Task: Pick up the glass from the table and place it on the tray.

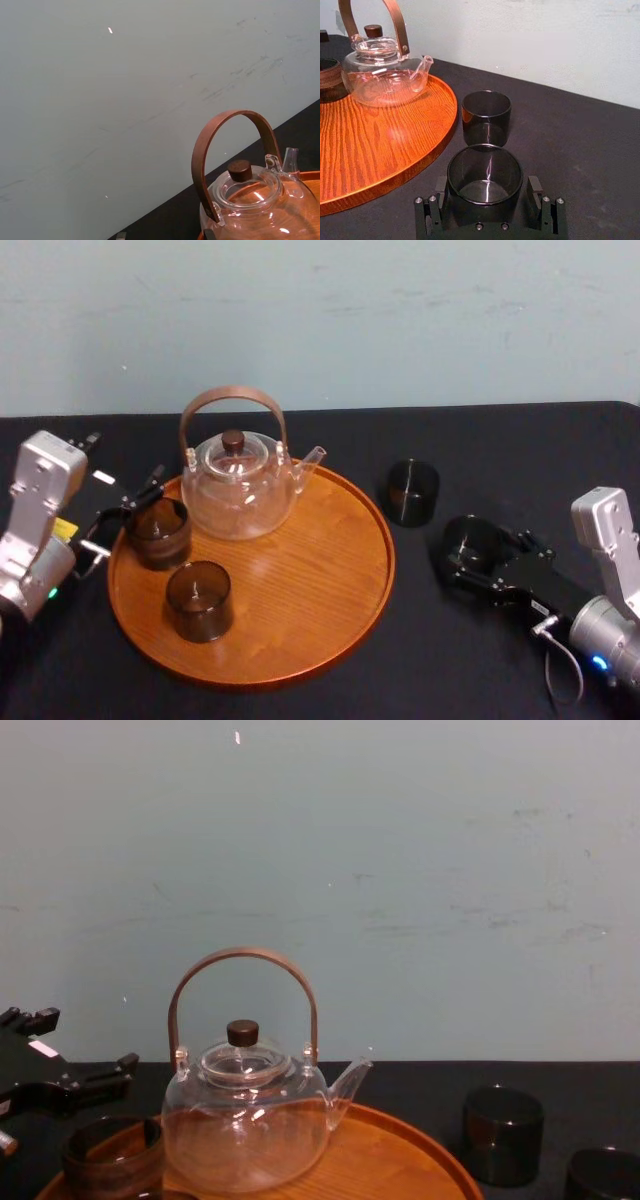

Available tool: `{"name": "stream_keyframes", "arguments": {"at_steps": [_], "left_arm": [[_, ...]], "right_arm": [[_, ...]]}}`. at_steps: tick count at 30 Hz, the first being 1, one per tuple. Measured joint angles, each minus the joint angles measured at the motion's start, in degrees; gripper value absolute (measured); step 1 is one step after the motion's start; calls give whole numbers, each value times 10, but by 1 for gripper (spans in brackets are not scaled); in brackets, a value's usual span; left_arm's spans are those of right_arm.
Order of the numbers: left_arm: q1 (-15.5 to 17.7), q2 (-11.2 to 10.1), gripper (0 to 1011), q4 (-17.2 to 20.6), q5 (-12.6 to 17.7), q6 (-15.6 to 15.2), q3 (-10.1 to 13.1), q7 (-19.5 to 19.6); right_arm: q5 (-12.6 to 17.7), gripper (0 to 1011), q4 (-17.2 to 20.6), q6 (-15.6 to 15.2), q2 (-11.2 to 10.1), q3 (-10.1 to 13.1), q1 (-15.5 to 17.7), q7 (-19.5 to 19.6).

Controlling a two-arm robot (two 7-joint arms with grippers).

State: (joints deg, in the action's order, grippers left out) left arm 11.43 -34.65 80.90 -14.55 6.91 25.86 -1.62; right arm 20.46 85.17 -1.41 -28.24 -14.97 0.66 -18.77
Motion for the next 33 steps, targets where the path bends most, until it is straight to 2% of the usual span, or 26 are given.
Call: {"name": "stream_keyframes", "arguments": {"at_steps": [16, 33], "left_arm": [[0, 0, 1001, 0, 0, 0, 0, 0], [0, 0, 1001, 0, 0, 0, 0, 0]], "right_arm": [[-9, 1002, -72, -4, 31, -5, -50, -39], [-9, 1002, -67, -3, 29, -5, -47, -37]]}}
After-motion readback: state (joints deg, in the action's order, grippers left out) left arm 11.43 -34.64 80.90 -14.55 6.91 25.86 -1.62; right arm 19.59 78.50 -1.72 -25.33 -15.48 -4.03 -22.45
